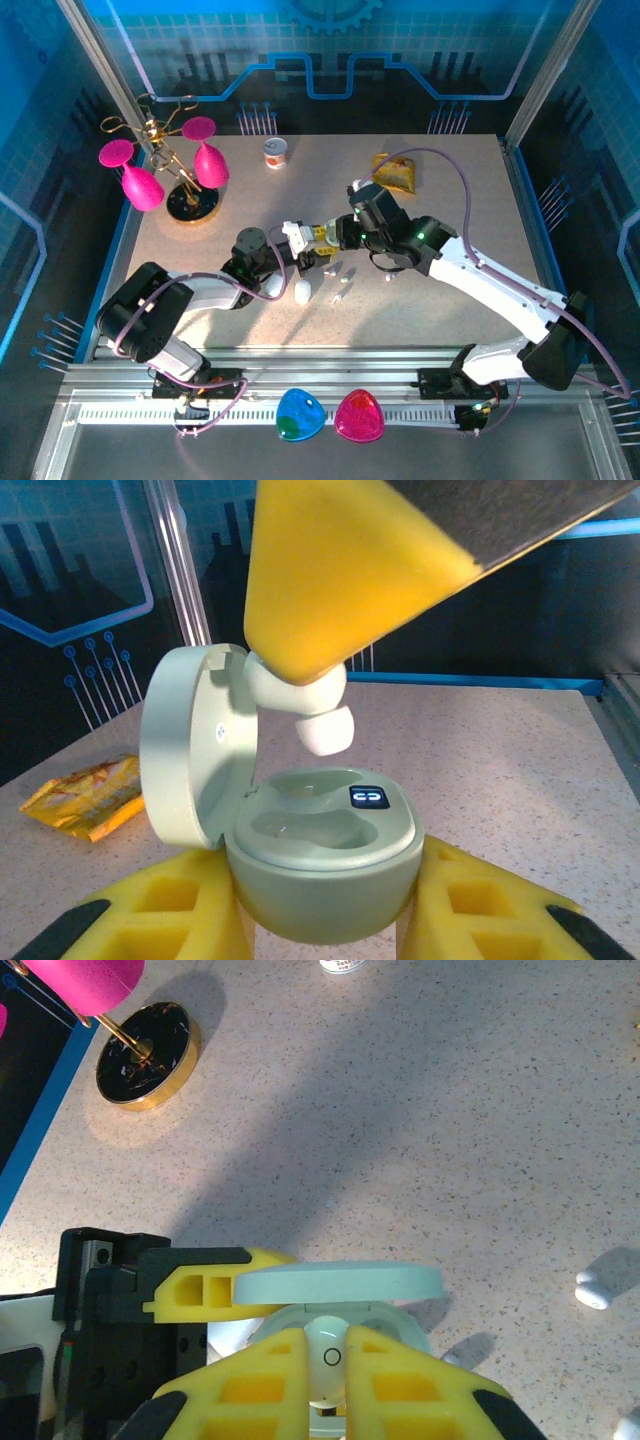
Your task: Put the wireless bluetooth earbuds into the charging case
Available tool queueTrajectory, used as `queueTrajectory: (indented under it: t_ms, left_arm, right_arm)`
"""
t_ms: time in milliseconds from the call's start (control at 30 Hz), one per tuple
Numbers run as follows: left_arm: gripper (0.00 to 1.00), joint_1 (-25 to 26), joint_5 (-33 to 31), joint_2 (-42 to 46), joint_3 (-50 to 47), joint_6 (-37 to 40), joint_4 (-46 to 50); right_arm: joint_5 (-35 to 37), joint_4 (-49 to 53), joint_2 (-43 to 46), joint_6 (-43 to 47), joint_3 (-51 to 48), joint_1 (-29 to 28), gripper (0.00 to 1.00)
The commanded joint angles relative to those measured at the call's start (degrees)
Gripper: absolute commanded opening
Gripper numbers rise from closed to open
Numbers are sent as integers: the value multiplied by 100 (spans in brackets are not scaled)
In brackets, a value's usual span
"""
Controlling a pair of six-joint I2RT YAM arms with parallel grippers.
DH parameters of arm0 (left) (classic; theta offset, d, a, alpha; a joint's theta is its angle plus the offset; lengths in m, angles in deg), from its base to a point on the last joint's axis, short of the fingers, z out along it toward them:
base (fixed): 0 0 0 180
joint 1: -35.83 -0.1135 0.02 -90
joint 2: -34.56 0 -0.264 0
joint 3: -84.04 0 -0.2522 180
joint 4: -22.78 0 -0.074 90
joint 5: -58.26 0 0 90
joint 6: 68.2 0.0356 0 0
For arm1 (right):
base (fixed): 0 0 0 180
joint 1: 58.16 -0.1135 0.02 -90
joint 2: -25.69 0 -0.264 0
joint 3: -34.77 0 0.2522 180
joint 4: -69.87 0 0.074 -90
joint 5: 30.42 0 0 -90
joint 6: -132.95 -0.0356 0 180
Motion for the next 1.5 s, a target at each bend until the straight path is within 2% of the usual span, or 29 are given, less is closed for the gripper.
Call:
queueTrajectory:
  t_ms: [0, 367, 900, 1467]
  left_arm:
    - [20, -33, 361, 198, -43, -205, -91]
    - [20, -64, 492, 479, -43, -442, 126]
    - [19, -83, 426, 447, 88, -562, 152]
    - [19, -85, 532, 551, 98, -630, 91]
  right_arm:
    - [113, -58, 209, 216, -144, 86, 7]
    - [13, -78, 356, 506, -393, 163, 7]
    - [-302, -157, 589, 692, -570, 173, 7]
    - [-290, -333, 317, 747, -518, 172, 8]
